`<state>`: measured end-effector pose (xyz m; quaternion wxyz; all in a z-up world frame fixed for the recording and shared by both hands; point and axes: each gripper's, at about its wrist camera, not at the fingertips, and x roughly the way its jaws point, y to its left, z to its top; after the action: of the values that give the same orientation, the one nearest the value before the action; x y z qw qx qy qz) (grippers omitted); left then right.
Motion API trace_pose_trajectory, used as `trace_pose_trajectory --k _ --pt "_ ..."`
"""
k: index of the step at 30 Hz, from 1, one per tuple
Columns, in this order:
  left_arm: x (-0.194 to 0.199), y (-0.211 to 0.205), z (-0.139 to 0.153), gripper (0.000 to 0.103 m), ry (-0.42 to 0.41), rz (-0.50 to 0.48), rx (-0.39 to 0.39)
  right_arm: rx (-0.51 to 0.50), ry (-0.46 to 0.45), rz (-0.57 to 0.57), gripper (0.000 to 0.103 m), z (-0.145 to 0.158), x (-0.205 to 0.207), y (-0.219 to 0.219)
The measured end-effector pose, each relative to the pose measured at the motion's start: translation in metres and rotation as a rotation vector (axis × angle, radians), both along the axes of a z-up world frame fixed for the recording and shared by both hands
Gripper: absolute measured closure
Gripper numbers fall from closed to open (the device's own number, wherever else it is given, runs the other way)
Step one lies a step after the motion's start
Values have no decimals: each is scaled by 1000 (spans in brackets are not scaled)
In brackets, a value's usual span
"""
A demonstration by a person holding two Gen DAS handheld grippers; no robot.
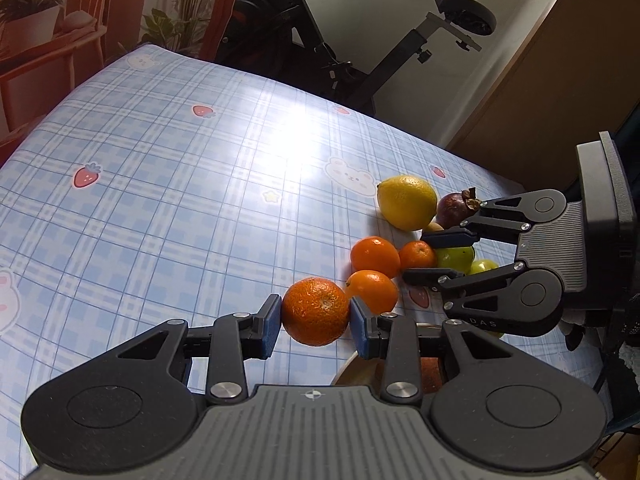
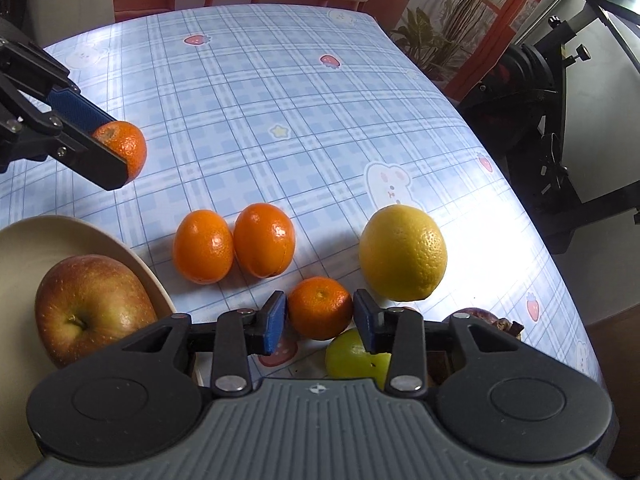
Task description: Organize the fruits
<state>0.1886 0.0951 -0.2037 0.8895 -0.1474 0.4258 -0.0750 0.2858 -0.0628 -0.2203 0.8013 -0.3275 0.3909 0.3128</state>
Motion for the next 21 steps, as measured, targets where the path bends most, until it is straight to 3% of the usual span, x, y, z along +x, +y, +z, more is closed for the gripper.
trace_pose_trajectory --k 6,13,21 --pt "-15 -4 12 64 -21 -14 17 80 -29 -34 66 16 -11 -8" --pt "-34 -16 25 64 -43 -66 46 215 -82 -73 66 48 -58 -30" --pt "-52 -37 10 64 3 -149 115 269 -49 -72 66 36 -118 -44"
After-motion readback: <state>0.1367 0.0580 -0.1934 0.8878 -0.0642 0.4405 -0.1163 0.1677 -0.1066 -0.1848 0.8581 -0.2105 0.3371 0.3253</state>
